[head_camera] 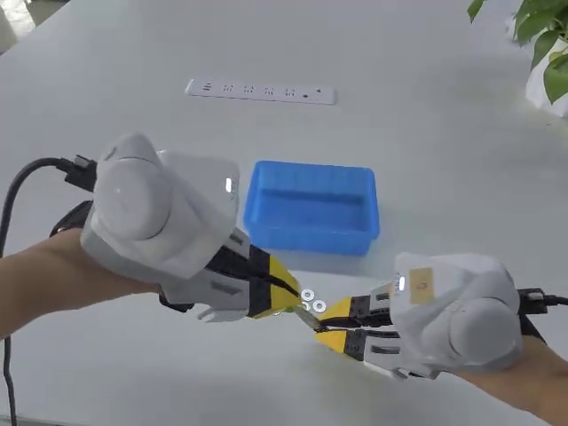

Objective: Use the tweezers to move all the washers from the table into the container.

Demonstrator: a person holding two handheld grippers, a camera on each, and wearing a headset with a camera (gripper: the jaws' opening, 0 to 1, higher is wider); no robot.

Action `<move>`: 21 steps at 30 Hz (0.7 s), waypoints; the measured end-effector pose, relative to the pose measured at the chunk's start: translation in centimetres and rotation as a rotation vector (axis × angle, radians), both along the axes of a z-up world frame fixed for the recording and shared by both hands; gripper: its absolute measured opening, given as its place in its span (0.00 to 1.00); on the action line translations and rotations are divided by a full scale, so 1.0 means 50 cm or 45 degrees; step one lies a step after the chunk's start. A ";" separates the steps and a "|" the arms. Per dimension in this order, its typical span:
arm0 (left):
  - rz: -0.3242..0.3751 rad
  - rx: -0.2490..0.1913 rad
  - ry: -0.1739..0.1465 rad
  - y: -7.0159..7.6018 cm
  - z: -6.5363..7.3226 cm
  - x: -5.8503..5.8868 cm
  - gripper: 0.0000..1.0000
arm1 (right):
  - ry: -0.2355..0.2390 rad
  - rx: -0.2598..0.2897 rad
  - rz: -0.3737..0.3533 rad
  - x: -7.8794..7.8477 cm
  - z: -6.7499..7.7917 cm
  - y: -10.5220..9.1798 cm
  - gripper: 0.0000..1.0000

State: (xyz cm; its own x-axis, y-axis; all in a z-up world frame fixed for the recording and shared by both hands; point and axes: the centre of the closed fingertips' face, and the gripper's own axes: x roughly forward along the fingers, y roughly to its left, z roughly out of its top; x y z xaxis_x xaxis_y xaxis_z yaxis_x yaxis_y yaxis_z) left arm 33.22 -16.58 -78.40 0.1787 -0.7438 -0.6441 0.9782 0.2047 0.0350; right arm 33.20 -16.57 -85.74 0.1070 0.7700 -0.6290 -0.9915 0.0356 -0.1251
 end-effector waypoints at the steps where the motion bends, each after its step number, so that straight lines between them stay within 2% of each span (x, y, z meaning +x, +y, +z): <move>1: -0.007 -0.002 0.001 -0.005 0.000 -0.001 0.05 | 0.001 0.005 -0.003 0.000 -0.002 -0.001 0.07; 3: -0.022 -0.013 -0.011 -0.009 0.003 -0.001 0.05 | 0.018 0.035 -0.022 0.001 0.001 -0.005 0.07; 5: -0.028 -0.047 0.002 -0.021 0.008 -0.004 0.05 | 0.024 0.059 -0.025 0.000 0.001 -0.011 0.07; 7: -0.041 -0.075 -0.012 -0.036 0.013 -0.005 0.05 | 0.051 0.092 -0.047 0.002 0.003 -0.015 0.07; 9: -0.051 -0.103 0.006 -0.050 0.017 -0.007 0.05 | 0.047 0.102 -0.040 0.000 0.003 -0.020 0.07; 12: -0.088 -0.136 -0.001 -0.066 0.020 -0.012 0.05 | 0.051 0.121 -0.039 0.000 0.005 -0.025 0.07; 17: -0.097 -0.171 -0.011 -0.085 0.022 -0.006 0.05 | 0.060 0.156 -0.039 0.001 0.005 -0.030 0.07; 21: -0.107 -0.171 -0.020 -0.093 0.022 -0.004 0.05 | 0.063 0.170 -0.030 0.003 0.006 -0.031 0.07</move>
